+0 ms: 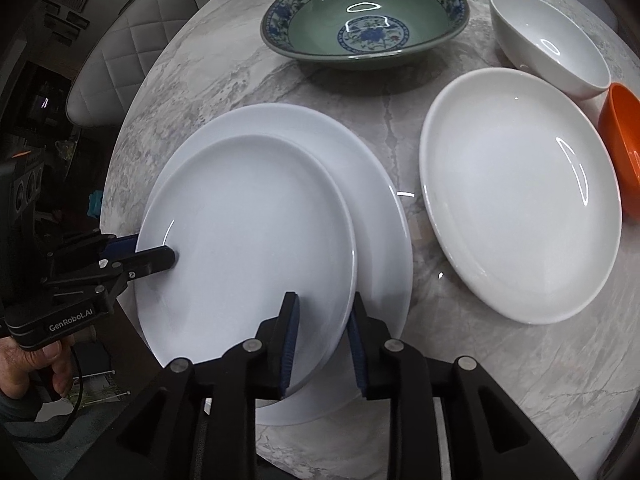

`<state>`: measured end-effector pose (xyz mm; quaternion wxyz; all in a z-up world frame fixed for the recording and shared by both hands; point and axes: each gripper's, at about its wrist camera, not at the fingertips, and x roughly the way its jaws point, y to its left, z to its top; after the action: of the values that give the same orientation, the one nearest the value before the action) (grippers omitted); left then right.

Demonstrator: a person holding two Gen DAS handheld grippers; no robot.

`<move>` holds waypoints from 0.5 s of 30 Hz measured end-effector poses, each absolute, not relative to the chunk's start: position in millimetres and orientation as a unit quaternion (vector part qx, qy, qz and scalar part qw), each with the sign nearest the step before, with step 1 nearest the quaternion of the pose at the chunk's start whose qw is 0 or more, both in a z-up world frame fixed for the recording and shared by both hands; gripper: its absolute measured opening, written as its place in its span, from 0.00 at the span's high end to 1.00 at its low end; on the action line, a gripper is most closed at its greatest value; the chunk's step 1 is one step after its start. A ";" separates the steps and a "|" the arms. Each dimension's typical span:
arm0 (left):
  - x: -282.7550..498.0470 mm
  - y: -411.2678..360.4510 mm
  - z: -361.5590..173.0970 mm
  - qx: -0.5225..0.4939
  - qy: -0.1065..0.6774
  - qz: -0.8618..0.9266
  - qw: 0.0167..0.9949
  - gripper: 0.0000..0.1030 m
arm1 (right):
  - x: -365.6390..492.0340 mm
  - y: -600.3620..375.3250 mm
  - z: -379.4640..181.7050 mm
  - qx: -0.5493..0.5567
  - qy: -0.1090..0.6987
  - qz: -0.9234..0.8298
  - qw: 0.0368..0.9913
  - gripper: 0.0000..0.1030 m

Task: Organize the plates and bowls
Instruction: 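Lower the smaller plate onto the large plate and open both tools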

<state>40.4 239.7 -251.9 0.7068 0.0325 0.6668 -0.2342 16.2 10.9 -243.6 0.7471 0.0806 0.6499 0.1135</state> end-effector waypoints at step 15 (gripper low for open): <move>35.6 218.6 -252.6 0.042 0.660 -0.244 0.709 0.39 | 7.7 16.3 -233.3 0.053 0.639 0.113 0.759 0.44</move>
<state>35.6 218.6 -252.6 0.7092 0.0416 0.6601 -0.2439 7.7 16.3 -233.3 0.7593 0.0533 0.6387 0.1130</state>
